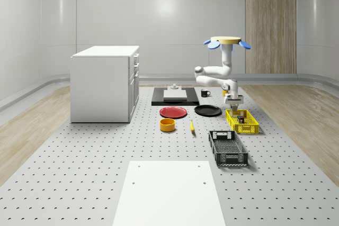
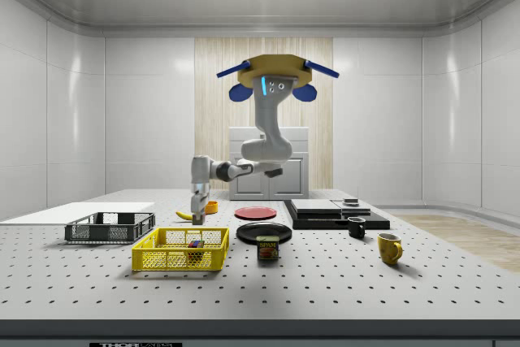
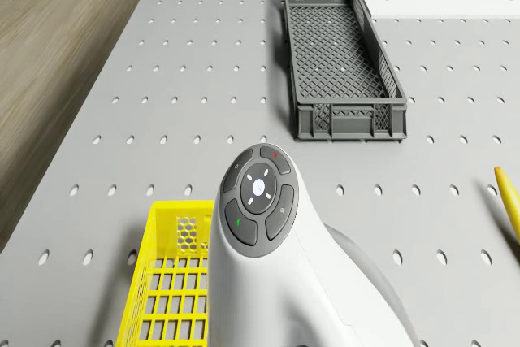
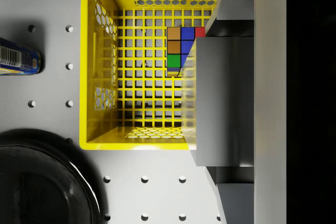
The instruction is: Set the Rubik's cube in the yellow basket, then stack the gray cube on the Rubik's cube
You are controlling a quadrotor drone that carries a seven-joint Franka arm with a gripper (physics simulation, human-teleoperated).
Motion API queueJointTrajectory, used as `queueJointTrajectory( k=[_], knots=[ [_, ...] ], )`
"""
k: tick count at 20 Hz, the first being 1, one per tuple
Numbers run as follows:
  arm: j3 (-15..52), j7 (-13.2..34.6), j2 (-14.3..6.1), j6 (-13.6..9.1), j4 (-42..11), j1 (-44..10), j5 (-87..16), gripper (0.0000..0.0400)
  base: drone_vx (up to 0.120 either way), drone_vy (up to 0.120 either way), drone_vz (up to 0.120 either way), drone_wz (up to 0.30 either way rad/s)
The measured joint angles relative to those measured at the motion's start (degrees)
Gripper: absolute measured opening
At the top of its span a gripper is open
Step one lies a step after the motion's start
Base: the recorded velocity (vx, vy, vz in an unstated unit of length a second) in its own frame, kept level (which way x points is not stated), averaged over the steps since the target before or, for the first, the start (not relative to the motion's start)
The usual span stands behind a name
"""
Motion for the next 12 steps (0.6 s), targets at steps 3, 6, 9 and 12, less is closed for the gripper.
queueJointTrajectory(
  k=[3,6,9,12],
  knots=[
    [0.01,0.02,-0.06,0.06,0.01,-0.03,0.03,0.025,-0.053,0.12,-0.013,0.0],
    [0.02,0.04,-0.13,0.12,0.01,-0.05,0.06,0.025,0.0,0.12,0.0,0.0],
    [0.03,0.06,-0.19,0.17,0.01,-0.08,0.09,0.025,0.0,0.107,0.0,0.0],
    [0.04,0.08,-0.24,0.23,0.02,-0.1,0.11,0.025,0.0,0.0,-0.12,0.0]
  ],
)
